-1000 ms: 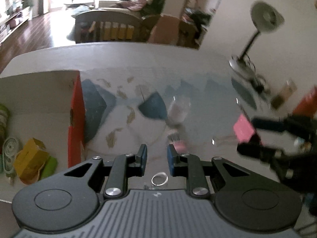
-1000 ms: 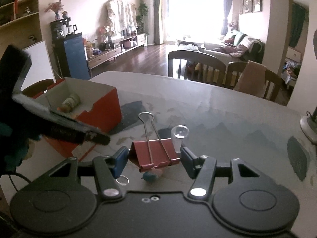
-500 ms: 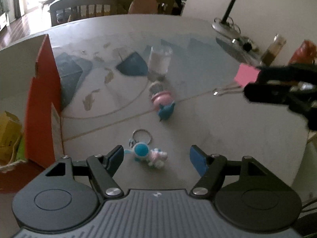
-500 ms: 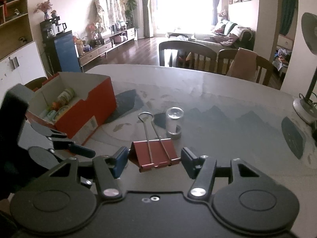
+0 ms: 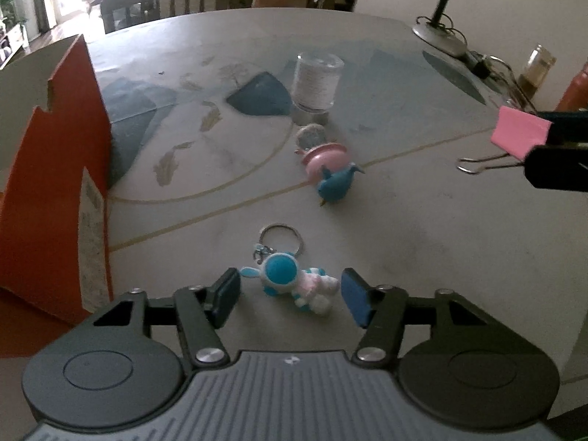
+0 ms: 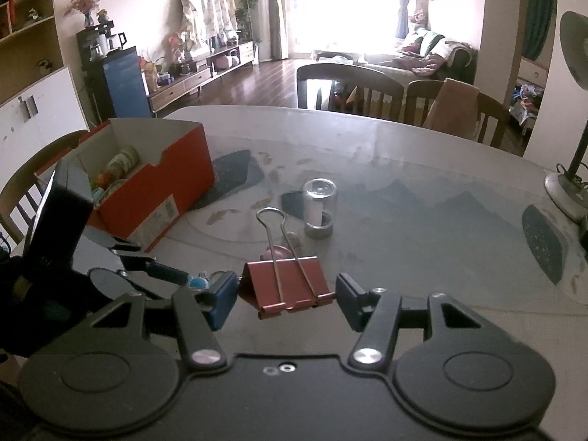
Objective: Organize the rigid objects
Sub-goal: 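Lift the keychain with the left tool while the right tool lifts the pink clip, then carry the keychain and pink clip with both tools over the cardboard box, then open the left tool releasing the keychain while the right tool drops the clip, then withdraw both tools from the box toward the cup and bird figurine, then grasp the clear plastic cup with the left tool while the right tool grasps the bird figurine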
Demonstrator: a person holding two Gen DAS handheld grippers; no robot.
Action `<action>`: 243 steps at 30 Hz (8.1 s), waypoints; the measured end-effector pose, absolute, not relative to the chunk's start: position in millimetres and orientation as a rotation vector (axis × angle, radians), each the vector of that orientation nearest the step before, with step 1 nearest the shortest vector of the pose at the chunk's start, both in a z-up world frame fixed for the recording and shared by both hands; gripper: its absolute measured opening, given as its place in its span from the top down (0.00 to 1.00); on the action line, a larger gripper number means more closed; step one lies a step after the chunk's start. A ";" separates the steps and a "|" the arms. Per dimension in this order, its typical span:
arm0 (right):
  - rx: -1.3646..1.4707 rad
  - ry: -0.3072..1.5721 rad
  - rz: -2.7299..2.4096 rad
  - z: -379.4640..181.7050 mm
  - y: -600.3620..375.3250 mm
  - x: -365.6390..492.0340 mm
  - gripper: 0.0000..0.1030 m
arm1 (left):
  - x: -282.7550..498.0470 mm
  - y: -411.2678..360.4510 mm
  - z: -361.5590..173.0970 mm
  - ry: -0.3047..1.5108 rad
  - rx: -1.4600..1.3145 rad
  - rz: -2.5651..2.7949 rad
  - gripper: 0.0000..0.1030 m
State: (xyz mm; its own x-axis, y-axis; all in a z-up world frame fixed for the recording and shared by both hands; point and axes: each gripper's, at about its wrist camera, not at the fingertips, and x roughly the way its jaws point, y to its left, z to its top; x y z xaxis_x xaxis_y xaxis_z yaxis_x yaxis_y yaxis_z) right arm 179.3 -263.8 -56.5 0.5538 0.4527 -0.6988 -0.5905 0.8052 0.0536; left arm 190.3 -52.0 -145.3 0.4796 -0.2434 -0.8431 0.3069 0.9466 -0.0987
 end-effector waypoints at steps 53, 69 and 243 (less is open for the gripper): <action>-0.184 0.760 0.602 -52.6 -257.2 191.1 0.44 | 214.1 -41.1 -149.0 0.992 0.104 -0.284 0.69; -0.176 0.737 0.633 -44.1 -246.3 200.1 0.44 | 201.7 -23.7 -93.7 0.910 0.005 -0.258 0.73; -0.205 0.881 0.723 -166.0 -200.5 266.3 0.28 | 330.0 -113.4 -126.3 0.925 0.062 -0.271 0.00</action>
State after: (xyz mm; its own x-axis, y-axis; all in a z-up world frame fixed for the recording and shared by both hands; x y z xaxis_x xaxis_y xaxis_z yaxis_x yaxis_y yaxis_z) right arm 266.3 -200.5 -166.0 0.4198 0.4909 -0.7634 -0.6523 0.7480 0.1222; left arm 330.0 -113.4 -126.3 0.5705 -0.2043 -0.7955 0.2575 0.9642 -0.0629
